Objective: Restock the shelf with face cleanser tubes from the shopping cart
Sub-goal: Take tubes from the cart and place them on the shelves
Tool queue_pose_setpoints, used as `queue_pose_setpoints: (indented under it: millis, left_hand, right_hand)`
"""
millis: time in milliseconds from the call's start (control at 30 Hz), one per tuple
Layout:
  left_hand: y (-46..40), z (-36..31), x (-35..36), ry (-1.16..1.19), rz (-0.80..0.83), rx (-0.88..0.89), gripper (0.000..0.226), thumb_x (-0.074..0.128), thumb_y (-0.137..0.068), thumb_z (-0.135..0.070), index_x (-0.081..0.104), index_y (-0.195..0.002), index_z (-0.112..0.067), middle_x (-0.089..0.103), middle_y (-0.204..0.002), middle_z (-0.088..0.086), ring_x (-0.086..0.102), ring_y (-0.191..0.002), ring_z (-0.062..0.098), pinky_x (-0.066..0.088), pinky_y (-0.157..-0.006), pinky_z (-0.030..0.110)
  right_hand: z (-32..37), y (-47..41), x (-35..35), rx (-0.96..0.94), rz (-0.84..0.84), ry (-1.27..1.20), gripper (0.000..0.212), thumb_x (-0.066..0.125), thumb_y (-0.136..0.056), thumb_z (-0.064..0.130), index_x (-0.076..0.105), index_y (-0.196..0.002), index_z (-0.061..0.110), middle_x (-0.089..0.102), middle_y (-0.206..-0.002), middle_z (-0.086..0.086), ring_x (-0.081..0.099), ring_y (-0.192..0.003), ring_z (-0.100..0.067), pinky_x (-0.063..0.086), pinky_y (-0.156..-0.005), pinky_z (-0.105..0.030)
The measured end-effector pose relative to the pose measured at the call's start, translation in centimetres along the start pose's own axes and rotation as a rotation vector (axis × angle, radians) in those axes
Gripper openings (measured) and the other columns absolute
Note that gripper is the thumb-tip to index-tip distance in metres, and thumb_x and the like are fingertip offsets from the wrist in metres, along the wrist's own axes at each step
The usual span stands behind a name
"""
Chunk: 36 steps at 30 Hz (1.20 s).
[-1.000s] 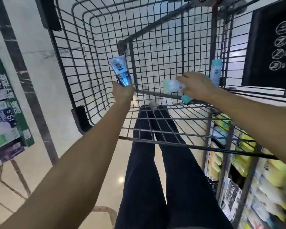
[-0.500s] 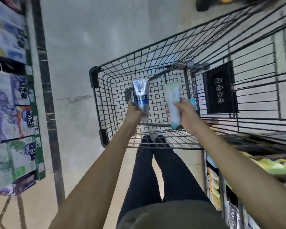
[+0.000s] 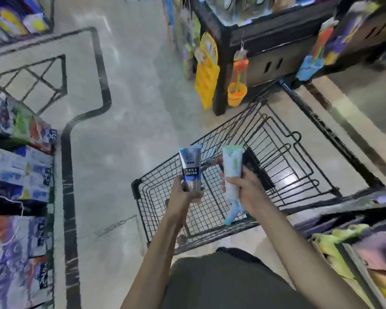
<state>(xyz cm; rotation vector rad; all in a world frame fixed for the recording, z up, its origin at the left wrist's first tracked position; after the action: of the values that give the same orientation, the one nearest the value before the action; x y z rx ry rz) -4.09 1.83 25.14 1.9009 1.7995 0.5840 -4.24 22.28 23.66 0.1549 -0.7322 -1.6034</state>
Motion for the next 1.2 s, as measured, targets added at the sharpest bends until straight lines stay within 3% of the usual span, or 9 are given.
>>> queue_pose_setpoints:
  millis: [233, 467, 600, 700, 833, 933, 1000, 1133, 1200]
  left_hand:
    - [3.2, -1.9, 1.3, -0.071, 0.231, 0.142, 0.062, 0.069, -0.086, 0.004, 0.046, -0.135, -0.026, 0.068, -0.12, 0.01, 0.069, -0.107, 0.027, 0.052, -0.085, 0.04]
    - [7.2, -1.7, 4.5, -0.189, 0.424, 0.211, 0.067, 0.074, -0.087, -0.003, 0.042, -0.145, -0.015, 0.071, -0.112, 0.006, 0.071, -0.1, 0.021, 0.054, -0.096, 0.046]
    - [9.8, -0.9, 7.0, -0.25, 0.531, 0.238, 0.063, 0.077, -0.086, -0.008, 0.046, -0.139, -0.018, 0.072, -0.115, 0.004, 0.073, -0.095, 0.014, 0.055, -0.084, 0.035]
    - [12.1, -0.1, 9.1, -0.284, 0.617, 0.224, 0.08, 0.086, -0.077, -0.024, 0.043, -0.145, -0.019, 0.07, -0.123, 0.003, 0.07, -0.108, 0.019, 0.052, -0.097, 0.046]
    - [15.4, 1.1, 12.4, -0.302, 0.713, 0.275, 0.051, 0.084, -0.082, -0.014, 0.056, -0.125, -0.021, 0.076, -0.102, -0.002, 0.074, -0.09, 0.017, 0.054, -0.078, 0.037]
    - [18.0, 2.0, 14.9, -0.348, 0.81, 0.3, 0.047, 0.087, -0.08, -0.016, 0.057, -0.111, -0.031, 0.073, -0.103, 0.001, 0.071, -0.098, 0.023, 0.059, -0.083, 0.041]
    - [19.9, 2.5, 16.5, -0.357, 0.879, 0.313, 0.047, 0.087, -0.08, -0.014, 0.057, -0.114, -0.028, 0.073, -0.109, 0.004, 0.071, -0.102, 0.022, 0.058, -0.08, 0.03]
    - [23.9, 4.1, 19.8, -0.379, 1.007, 0.337, 0.045, 0.083, -0.084, -0.009, 0.057, -0.11, -0.033, 0.076, -0.096, -0.016, 0.071, -0.102, 0.009, 0.056, -0.085, 0.025]
    - [25.8, 5.3, 21.4, -0.406, 1.044, 0.348, 0.042, 0.083, -0.084, -0.007, 0.059, -0.11, -0.031, 0.077, -0.097, -0.011, 0.073, -0.101, 0.014, 0.057, -0.085, 0.026]
  right_hand:
    - [0.7, 7.1, 0.2, -0.154, -0.172, -0.062, 0.05, 0.076, -0.082, 0.001, 0.063, -0.128, 0.015, 0.074, -0.115, -0.017, 0.069, -0.104, -0.037, 0.054, -0.097, -0.06]
    - [-0.8, 15.4, -0.7, -0.299, -0.463, -0.213, 0.052, 0.072, -0.082, -0.013, 0.06, -0.121, 0.018, 0.078, -0.106, -0.013, 0.074, -0.099, -0.027, 0.059, -0.076, -0.041]
    - [-2.4, 20.1, -1.9, -0.356, -0.613, -0.277, 0.049, 0.072, -0.085, -0.011, 0.059, -0.122, 0.019, 0.078, -0.108, -0.014, 0.075, -0.096, -0.031, 0.057, -0.081, -0.044]
    - [-3.5, 23.9, -2.8, -0.392, -0.743, -0.282, 0.049, 0.075, -0.083, -0.01, 0.061, -0.122, 0.015, 0.078, -0.104, -0.012, 0.075, -0.094, -0.032, 0.059, -0.086, -0.052]
    - [-4.5, 29.1, -4.0, -0.452, -0.875, -0.308, 0.048, 0.077, -0.081, -0.008, 0.063, -0.12, 0.018, 0.078, -0.101, -0.011, 0.073, -0.084, -0.031, 0.06, -0.081, -0.05]
    - [-5.3, 32.6, -5.2, -0.508, -0.948, -0.338, 0.05, 0.079, -0.081, -0.006, 0.063, -0.122, 0.018, 0.075, -0.106, -0.015, 0.072, -0.086, -0.031, 0.061, -0.082, -0.05]
    - [-6.0, 34.9, -6.1, -0.531, -0.994, -0.352, 0.052, 0.08, -0.081, -0.006, 0.062, -0.123, 0.02, 0.074, -0.109, -0.015, 0.072, -0.089, -0.031, 0.063, -0.08, -0.047]
    - [-7.6, 39.3, -8.1, -0.562, -1.063, -0.371, 0.051, 0.083, -0.077, -0.001, 0.063, -0.118, 0.022, 0.073, -0.109, -0.015, 0.072, -0.093, -0.038, 0.062, -0.077, -0.047]
    - [-8.3, 41.5, -9.0, -0.557, -1.106, -0.378, 0.057, 0.086, -0.068, 0.012, 0.063, -0.118, 0.026, 0.075, -0.109, -0.01, 0.072, -0.097, -0.038, 0.062, -0.082, -0.051]
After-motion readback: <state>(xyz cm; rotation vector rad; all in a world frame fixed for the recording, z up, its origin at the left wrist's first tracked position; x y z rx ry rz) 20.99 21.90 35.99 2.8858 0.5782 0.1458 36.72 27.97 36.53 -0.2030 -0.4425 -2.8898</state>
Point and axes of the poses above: each hand's wrist, its own y-axis away from the middle knuckle, its own x-axis out of the palm, z = x × y, the point moved 2 cm from there along -y, towards the middle knuckle
